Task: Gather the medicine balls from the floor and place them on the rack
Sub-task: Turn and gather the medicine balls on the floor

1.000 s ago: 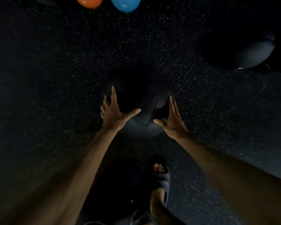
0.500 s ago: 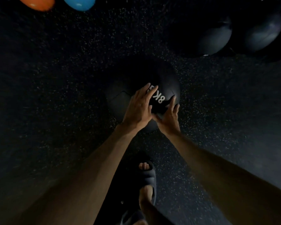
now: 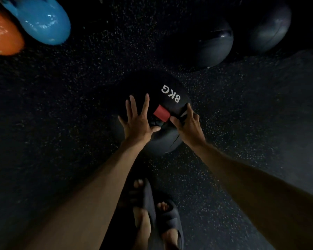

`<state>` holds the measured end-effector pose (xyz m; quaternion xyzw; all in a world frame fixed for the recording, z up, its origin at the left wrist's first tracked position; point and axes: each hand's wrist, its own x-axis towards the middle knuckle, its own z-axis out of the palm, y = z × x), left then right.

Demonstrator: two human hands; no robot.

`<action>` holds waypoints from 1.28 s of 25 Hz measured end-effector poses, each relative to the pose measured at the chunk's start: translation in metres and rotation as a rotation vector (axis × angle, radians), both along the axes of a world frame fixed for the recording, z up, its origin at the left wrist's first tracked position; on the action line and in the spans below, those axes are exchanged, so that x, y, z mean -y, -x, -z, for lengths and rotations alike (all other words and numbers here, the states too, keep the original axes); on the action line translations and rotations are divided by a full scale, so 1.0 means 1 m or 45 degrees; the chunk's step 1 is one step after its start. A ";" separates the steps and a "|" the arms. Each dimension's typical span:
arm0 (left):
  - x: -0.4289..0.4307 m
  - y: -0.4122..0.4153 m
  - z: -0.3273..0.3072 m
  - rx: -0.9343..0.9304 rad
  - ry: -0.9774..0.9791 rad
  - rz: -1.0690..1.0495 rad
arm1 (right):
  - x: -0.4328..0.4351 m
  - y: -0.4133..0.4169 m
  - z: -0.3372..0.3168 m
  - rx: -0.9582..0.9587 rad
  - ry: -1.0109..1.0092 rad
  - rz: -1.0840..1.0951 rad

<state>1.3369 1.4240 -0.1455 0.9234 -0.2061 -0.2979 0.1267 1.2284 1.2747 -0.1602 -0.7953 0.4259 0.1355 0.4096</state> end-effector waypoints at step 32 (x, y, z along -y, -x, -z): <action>0.133 -0.275 0.003 0.122 0.026 -0.340 | 0.121 -0.209 -0.022 0.199 0.208 -0.426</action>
